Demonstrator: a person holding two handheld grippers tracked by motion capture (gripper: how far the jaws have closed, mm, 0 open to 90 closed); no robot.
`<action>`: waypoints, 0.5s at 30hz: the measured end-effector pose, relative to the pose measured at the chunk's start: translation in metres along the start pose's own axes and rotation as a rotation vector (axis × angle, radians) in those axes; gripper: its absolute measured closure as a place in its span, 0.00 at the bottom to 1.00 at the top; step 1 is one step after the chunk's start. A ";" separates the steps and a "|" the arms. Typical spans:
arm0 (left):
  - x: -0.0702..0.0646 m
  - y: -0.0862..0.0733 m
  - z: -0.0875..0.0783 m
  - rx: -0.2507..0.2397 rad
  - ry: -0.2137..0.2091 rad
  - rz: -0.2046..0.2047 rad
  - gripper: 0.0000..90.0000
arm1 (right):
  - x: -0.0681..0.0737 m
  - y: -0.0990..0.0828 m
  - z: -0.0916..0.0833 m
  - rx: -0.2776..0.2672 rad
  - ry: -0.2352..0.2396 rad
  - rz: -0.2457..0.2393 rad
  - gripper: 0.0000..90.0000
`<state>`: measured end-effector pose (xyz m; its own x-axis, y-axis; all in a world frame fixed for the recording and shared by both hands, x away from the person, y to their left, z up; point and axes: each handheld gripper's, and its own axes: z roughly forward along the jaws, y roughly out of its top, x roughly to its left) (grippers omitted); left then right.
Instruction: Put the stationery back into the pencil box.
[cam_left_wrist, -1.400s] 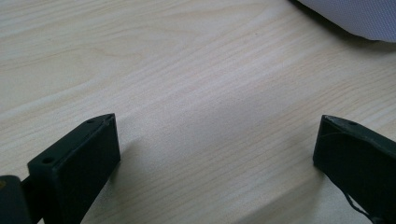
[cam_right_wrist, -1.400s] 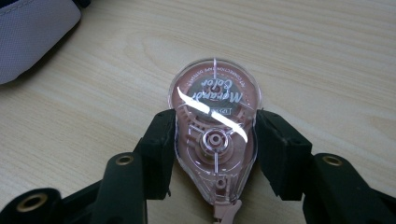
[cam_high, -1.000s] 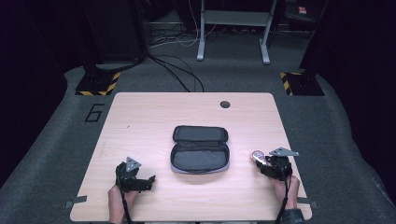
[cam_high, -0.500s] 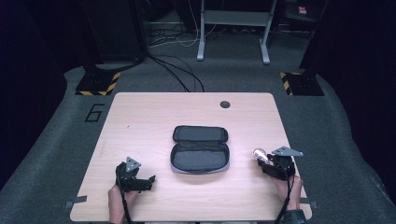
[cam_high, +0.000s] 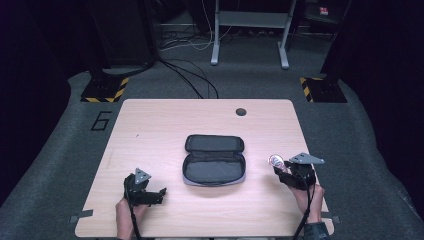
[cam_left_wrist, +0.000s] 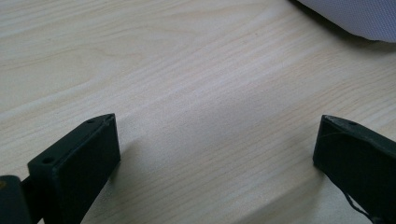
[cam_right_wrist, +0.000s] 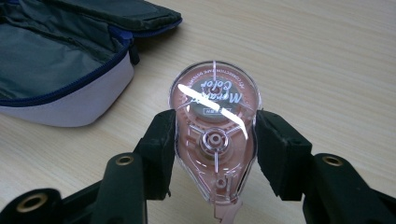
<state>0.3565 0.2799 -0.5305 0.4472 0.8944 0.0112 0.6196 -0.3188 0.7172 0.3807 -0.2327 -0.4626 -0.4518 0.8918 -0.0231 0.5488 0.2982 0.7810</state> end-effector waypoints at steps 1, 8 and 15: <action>0.000 0.000 0.000 0.000 0.000 0.000 0.01 | 0.001 0.001 0.000 -0.004 -0.001 0.002 0.55; 0.000 0.000 0.000 0.000 0.000 0.000 0.01 | 0.009 0.011 -0.001 -0.009 0.017 -0.017 0.55; 0.000 0.000 0.000 0.000 0.000 -0.001 0.01 | 0.019 0.023 0.002 -0.017 0.039 -0.043 0.55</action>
<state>0.3565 0.2798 -0.5305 0.4468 0.8946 0.0107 0.6196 -0.3181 0.7175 0.3860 -0.2079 -0.4457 -0.5018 0.8644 -0.0323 0.5168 0.3296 0.7901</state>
